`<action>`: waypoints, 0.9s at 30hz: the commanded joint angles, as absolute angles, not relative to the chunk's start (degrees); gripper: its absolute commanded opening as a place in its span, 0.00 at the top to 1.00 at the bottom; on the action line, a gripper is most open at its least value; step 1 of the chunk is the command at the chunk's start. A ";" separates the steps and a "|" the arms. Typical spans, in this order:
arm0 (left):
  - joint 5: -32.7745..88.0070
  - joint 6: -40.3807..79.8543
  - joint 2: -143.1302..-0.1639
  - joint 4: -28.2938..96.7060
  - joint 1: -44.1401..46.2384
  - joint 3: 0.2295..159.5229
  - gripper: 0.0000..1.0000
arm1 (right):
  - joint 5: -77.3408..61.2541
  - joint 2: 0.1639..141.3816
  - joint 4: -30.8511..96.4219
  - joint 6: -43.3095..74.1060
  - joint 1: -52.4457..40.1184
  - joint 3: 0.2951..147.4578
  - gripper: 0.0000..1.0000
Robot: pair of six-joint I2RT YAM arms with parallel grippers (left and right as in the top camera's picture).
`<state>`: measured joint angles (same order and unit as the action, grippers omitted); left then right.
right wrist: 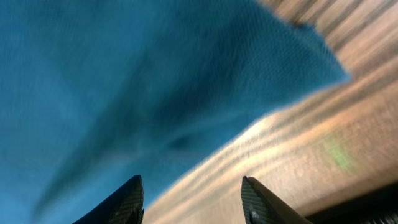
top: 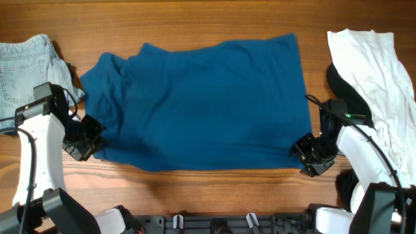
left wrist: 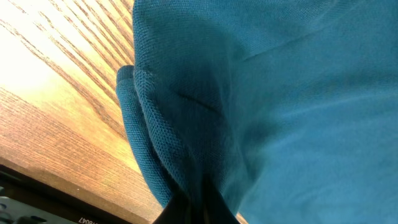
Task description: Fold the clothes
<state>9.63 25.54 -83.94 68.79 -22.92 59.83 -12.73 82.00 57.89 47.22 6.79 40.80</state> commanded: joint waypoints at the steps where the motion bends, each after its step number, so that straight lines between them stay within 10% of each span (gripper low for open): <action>1: 8.88 24.40 -83.26 68.73 -22.72 59.88 0.96 | -8.82 81.52 52.62 55.83 6.94 35.42 0.49; 8: 8.91 24.40 -83.26 68.73 -22.72 59.88 0.96 | -5.93 81.54 36.07 57.78 6.94 28.71 0.52; 12: 8.91 24.40 -83.26 69.06 -22.72 59.88 0.96 | -5.30 81.54 35.16 56.45 6.94 28.58 0.94; 27: 8.93 24.38 -83.26 69.08 -22.70 59.88 0.96 | -5.19 81.54 36.49 52.47 6.94 28.58 0.96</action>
<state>9.41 25.54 -83.92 69.04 -22.92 59.83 -9.61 78.85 35.68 54.24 6.94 31.64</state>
